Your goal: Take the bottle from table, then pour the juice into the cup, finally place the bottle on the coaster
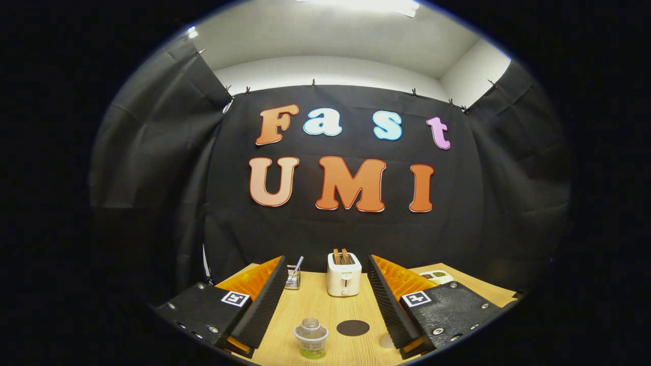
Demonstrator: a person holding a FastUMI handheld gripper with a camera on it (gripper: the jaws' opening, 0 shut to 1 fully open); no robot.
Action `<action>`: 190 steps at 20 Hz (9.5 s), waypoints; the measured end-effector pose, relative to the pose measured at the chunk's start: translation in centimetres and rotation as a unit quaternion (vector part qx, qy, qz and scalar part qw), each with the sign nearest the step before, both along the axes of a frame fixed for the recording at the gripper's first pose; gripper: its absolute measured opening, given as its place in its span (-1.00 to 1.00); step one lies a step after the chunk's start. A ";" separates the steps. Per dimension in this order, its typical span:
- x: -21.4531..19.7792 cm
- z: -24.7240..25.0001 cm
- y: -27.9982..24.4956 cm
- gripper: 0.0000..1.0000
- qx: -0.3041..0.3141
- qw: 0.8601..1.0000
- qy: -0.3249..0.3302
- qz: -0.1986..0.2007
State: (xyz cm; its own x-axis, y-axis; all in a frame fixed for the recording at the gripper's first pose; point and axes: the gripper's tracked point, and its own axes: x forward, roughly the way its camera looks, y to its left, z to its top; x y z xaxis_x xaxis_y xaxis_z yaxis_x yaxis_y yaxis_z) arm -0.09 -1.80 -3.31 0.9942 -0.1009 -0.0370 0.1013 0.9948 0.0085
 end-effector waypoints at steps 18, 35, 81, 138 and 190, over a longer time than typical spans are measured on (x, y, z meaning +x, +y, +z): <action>1.3 -16.6 2.6 0.86 0.000 0.996 0.088 0.007; 2.4 -27.2 4.3 0.38 0.018 0.988 0.153 0.025; 7.1 -22.5 -3.4 0.15 0.718 0.694 -0.009 -0.048; 7.3 -19.0 -5.8 0.15 0.819 0.568 -0.056 -0.065; 9.1 -17.3 -5.9 0.16 0.898 0.407 -0.128 -0.109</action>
